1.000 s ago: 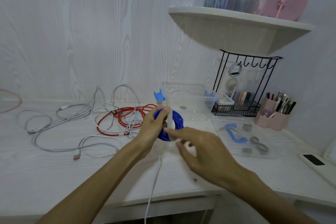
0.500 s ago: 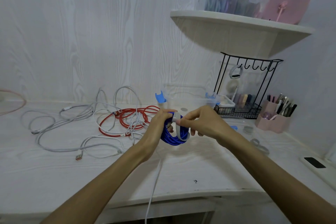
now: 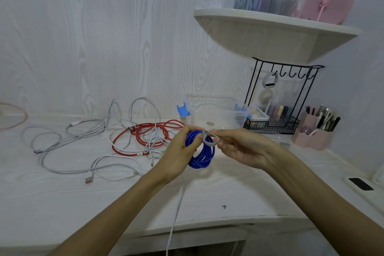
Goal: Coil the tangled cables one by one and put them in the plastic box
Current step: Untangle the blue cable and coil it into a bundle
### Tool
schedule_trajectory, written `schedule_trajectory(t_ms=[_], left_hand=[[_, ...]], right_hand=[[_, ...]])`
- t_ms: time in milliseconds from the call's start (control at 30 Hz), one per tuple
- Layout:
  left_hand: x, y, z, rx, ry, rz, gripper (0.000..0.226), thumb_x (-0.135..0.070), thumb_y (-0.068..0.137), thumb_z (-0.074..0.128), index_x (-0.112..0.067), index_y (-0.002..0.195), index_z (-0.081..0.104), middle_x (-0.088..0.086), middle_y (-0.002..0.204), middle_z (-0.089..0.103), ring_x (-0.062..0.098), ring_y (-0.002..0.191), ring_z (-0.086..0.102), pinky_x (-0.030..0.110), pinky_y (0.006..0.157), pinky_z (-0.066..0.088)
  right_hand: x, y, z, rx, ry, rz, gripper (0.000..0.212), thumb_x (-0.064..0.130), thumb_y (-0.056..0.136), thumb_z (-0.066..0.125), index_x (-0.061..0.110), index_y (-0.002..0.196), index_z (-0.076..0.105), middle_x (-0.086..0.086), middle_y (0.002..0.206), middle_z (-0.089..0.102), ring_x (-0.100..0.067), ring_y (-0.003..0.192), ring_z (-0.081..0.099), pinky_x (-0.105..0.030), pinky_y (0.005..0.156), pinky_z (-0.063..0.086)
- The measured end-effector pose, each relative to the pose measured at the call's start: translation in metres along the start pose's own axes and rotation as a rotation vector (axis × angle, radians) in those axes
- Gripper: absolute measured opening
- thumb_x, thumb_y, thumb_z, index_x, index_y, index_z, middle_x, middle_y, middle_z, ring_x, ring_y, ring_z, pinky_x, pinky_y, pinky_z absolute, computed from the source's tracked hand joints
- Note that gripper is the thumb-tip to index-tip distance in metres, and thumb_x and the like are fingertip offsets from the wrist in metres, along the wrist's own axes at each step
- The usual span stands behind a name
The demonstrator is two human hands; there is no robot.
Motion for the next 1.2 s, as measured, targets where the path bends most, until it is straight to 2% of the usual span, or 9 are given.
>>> schedule_trajectory(t_ms=[133,400,567,633,767,967,1033,1133,1200], left_hand=[[0.001,0.008,0.002,-0.019,-0.025,-0.027,0.017,-0.028,0.098,0.046,-0.022,0.111,0.055,-0.009,0.096,0.061,-0.005,0.079,0.058,0.009,0.072,0.046],[0.015,0.017,0.006,-0.064,-0.225,-0.181,0.019,-0.014,0.096,0.044,-0.027,0.096,0.058,-0.021,0.062,0.062,-0.010,0.058,0.055,0.007,0.058,0.045],[0.012,0.016,0.004,-0.066,-0.215,-0.148,0.019,-0.016,0.097,0.043,-0.026,0.096,0.059,-0.021,0.057,0.057,-0.005,0.054,0.049,0.011,0.059,0.044],[0.011,0.014,-0.001,-0.107,-0.232,-0.158,0.020,-0.017,0.097,0.044,-0.025,0.094,0.061,-0.017,0.061,0.057,-0.003,0.058,0.050,0.012,0.062,0.046],[0.005,0.005,0.001,-0.076,-0.231,-0.129,0.019,-0.015,0.098,0.042,-0.020,0.098,0.060,-0.014,0.066,0.062,-0.006,0.061,0.057,0.007,0.062,0.045],[0.002,-0.003,0.007,-0.014,-0.189,-0.108,0.010,-0.021,0.099,0.042,-0.030,0.102,0.046,-0.019,0.076,0.068,-0.006,0.070,0.063,0.008,0.065,0.048],[0.003,0.001,0.009,0.010,-0.153,-0.160,0.008,-0.023,0.099,0.044,-0.031,0.099,0.046,-0.012,0.077,0.067,0.001,0.072,0.061,0.015,0.070,0.051],[0.013,0.016,0.001,-0.006,-0.013,-0.378,0.018,-0.022,0.100,0.041,-0.022,0.087,0.053,0.003,0.098,0.058,0.012,0.080,0.055,0.026,0.075,0.045],[0.007,0.014,-0.029,-0.168,0.090,-0.409,0.029,-0.029,0.102,0.035,-0.016,0.096,0.060,0.000,0.108,0.059,0.015,0.095,0.057,0.029,0.083,0.044]], right_hand=[[0.002,0.003,-0.004,-0.104,-0.276,-0.149,0.015,0.020,0.084,0.070,0.005,0.083,0.072,0.000,0.059,0.067,-0.004,0.048,0.060,-0.013,0.050,0.049],[0.027,-0.001,0.004,-0.133,-0.666,-0.371,0.012,0.019,0.084,0.070,0.010,0.077,0.074,-0.002,0.059,0.069,-0.005,0.050,0.063,-0.012,0.049,0.046],[0.056,-0.019,0.009,-0.446,-1.134,-0.687,0.022,0.034,0.075,0.075,0.025,0.059,0.064,0.006,0.056,0.065,-0.008,0.053,0.062,-0.023,0.053,0.048],[0.063,-0.027,0.015,-0.552,-1.250,-0.803,0.029,0.043,0.072,0.074,0.026,0.064,0.052,0.011,0.057,0.056,-0.004,0.054,0.052,-0.021,0.050,0.038],[0.059,-0.015,0.014,-0.454,-1.309,-0.778,0.036,0.056,0.070,0.072,0.031,0.094,0.062,0.015,0.082,0.059,0.004,0.060,0.046,-0.017,0.054,0.035],[0.053,-0.003,0.018,-0.154,-1.280,-0.711,0.020,0.049,0.070,0.075,0.035,0.084,0.070,0.019,0.083,0.060,0.003,0.062,0.051,-0.016,0.060,0.034],[0.054,-0.006,0.019,-0.169,-1.332,-0.759,0.019,0.050,0.074,0.072,0.033,0.082,0.069,0.019,0.079,0.058,0.000,0.063,0.053,-0.016,0.059,0.035],[0.057,-0.016,0.018,-0.268,-1.402,-0.886,0.020,0.044,0.080,0.068,0.025,0.084,0.070,0.014,0.080,0.062,-0.006,0.065,0.057,-0.025,0.062,0.046],[0.058,-0.022,0.012,-0.307,-1.373,-0.959,0.017,0.036,0.079,0.072,0.020,0.086,0.072,0.008,0.082,0.067,-0.006,0.064,0.058,-0.027,0.063,0.049]])
Point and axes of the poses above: each hand's wrist, its own y-axis towards the middle knuckle, its own z-axis out of the palm, x = y × z, the point moved 10 cm from there along y, towards the middle knuckle
